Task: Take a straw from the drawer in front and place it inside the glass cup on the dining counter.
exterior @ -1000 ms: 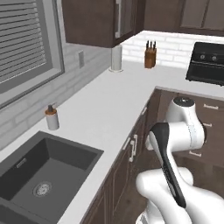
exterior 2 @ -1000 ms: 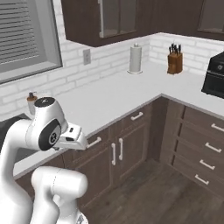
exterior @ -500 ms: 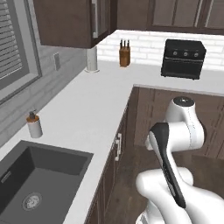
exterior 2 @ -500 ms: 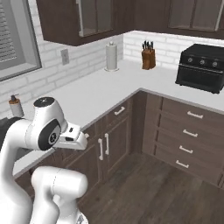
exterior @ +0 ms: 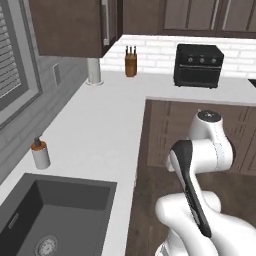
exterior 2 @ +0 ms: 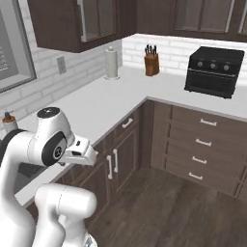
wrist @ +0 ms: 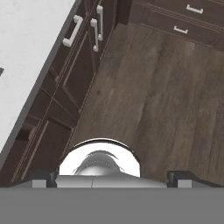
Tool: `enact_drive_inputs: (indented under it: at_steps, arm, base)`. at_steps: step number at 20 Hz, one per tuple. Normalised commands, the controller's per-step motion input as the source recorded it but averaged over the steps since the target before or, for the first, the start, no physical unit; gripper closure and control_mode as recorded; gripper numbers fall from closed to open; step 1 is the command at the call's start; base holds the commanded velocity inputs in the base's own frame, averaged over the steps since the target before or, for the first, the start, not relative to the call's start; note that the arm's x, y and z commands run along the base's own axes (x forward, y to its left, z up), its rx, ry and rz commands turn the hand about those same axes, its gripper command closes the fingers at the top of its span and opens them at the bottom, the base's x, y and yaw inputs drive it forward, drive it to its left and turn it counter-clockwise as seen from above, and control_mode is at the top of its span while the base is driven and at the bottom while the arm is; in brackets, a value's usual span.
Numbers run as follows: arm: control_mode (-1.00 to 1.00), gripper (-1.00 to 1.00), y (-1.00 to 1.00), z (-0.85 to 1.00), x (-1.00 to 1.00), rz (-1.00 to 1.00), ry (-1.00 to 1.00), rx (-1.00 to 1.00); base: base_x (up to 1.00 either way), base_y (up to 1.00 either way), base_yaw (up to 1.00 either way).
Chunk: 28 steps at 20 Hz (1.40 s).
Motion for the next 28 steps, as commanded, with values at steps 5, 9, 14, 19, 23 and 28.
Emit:
enact_drive_inputs:
  at_steps: [5, 9, 14, 19, 23, 28]
  arm:
    - [-1.00, -1.00, -0.03, 0.00, 0.00, -0.03, -0.03, 0.03]
    - [-1.00, -1.00, -0.62, -0.11, 0.03, 0.03, -0.15, 0.35]
    - [-1.00, -1.00, -0.42, -0.28, 0.43, 0.17, -0.14, 0.41]
    - [-1.00, -1.00, -0.30, -0.12, 0.72, 0.27, -0.10, 0.42]
    - [-1.00, -1.00, -0.01, -0.08, 0.85, 0.25, -0.01, 0.35]
    - [-1.00, -1.00, 0.00, -0.23, 0.64, 0.14, 0.09, 0.34]
  base:
    - [0.00, 0.16, -0.12]
    - [0.00, 0.00, 0.00]
    - [0.00, 0.00, 0.00]
    - [0.00, 0.00, 0.00]
    - [0.00, 0.00, 0.00]
    - [0.00, 0.00, 0.00]
